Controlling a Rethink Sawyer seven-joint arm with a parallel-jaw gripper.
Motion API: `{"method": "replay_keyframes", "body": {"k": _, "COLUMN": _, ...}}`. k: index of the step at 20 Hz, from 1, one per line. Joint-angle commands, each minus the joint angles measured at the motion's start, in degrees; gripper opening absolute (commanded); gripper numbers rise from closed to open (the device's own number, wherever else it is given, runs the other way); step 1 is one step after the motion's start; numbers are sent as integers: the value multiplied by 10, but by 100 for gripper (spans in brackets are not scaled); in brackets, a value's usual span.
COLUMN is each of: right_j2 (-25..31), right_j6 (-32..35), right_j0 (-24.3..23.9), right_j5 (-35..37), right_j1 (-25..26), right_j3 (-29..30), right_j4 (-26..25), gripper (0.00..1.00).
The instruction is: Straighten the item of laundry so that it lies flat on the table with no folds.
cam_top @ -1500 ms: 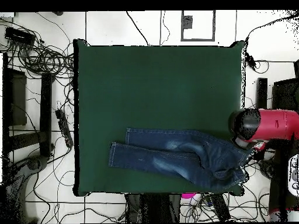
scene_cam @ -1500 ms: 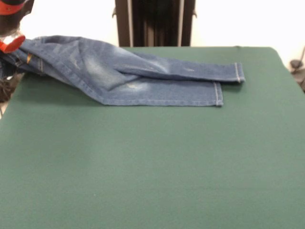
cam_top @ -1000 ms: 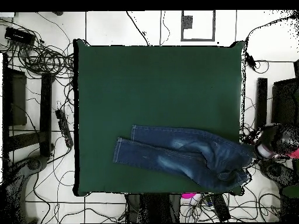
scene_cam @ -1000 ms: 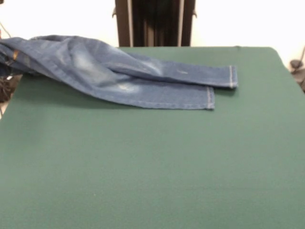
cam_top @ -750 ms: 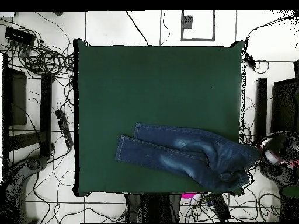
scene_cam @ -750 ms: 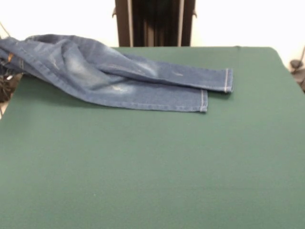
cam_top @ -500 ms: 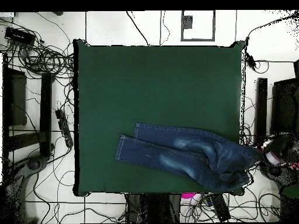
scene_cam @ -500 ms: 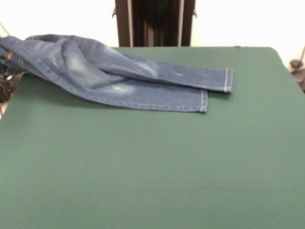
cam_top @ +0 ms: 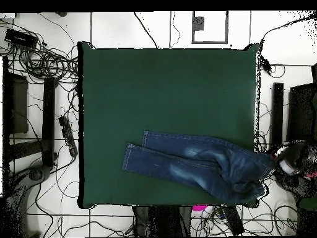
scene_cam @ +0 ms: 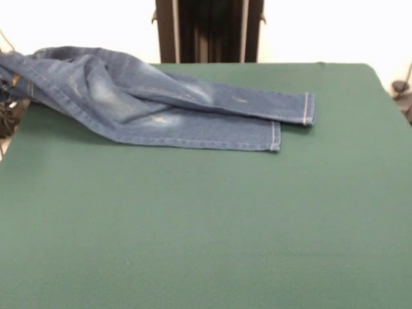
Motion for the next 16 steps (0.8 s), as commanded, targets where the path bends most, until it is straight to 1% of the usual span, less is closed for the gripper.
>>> {"method": "replay_keyframes", "body": {"k": 1, "right_j2": 65, "right_j6": -123, "right_j0": 33, "right_j5": -56, "right_j1": 7, "right_j3": 75, "right_j4": -1, "gripper": 100}}
{"method": "replay_keyframes", "body": {"k": 10, "right_j2": 57, "right_j6": -104, "right_j0": 40, "right_j5": -82, "right_j1": 7, "right_j3": 87, "right_j4": -3, "gripper": 100}}
{"method": "replay_keyframes", "body": {"k": 12, "right_j2": 57, "right_j6": -104, "right_j0": 40, "right_j5": -96, "right_j1": 6, "right_j3": 90, "right_j4": -8, "gripper": 100}}
{"method": "replay_keyframes", "body": {"k": 16, "right_j2": 57, "right_j6": -107, "right_j0": 40, "right_j5": -98, "right_j1": 7, "right_j3": 95, "right_j4": -4, "gripper": 100}}
